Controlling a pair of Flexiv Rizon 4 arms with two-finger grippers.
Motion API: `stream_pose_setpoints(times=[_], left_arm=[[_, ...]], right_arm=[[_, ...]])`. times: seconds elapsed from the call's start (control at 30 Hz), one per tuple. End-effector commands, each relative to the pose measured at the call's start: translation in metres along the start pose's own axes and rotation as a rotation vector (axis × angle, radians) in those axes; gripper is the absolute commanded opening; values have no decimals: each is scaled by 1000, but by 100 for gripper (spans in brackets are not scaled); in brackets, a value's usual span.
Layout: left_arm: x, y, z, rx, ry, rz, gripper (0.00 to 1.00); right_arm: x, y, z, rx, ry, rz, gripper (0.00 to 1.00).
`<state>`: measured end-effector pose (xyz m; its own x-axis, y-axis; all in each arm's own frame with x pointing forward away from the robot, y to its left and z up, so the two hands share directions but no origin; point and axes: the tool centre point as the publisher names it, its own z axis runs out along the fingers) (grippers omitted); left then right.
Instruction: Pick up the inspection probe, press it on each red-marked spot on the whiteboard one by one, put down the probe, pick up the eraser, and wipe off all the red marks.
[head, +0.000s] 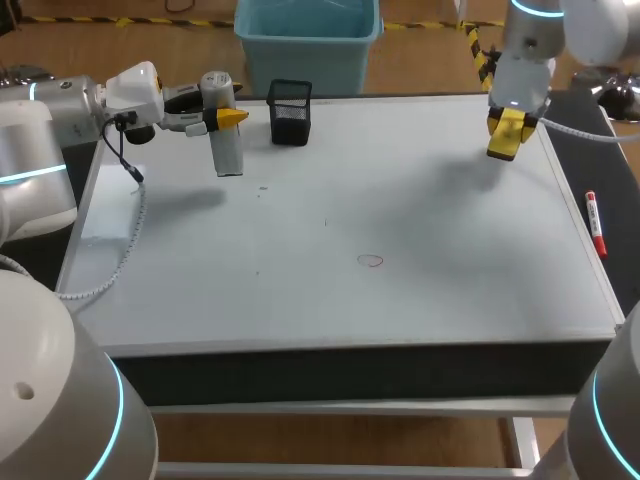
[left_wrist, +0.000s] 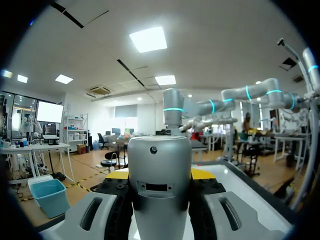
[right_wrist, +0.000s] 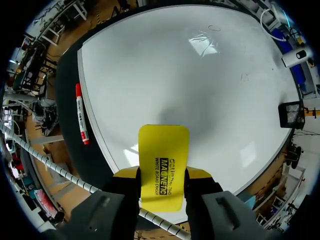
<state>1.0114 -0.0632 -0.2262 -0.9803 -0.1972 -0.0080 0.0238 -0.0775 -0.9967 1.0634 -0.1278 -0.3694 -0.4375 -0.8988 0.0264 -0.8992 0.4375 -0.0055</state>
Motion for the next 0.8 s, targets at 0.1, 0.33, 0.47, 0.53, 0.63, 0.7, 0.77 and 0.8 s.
stream_pose_setpoints(times=[0.1, 0.33, 0.47, 0.53, 0.63, 0.7, 0.77, 0.8], left_arm=[[4, -1, 5, -7, 13, 10, 0], [38, 5, 35, 13, 102, 37, 0], [71, 5, 61, 3, 175, 60, 0], [92, 5, 76, -6, 207, 68, 0], [117, 10, 96, 10, 251, 58, 0], [132, 15, 110, 17, 277, 49, 0], [148, 21, 124, 36, 300, 34, 0], [156, 24, 130, 45, 314, 26, 0]], right_arm=[[1, 0, -1, 2, 1, -2, 0], [1, 0, -1, 2, 1, -2, 0], [1, 0, -1, 2, 1, -2, 0], [1, 0, -1, 2, 1, -2, 0], [1, 0, -1, 2, 1, -2, 0], [1, 0, -1, 2, 1, -2, 0], [1, 0, -1, 2, 1, -2, 0], [1, 0, -1, 2, 1, -2, 0]])
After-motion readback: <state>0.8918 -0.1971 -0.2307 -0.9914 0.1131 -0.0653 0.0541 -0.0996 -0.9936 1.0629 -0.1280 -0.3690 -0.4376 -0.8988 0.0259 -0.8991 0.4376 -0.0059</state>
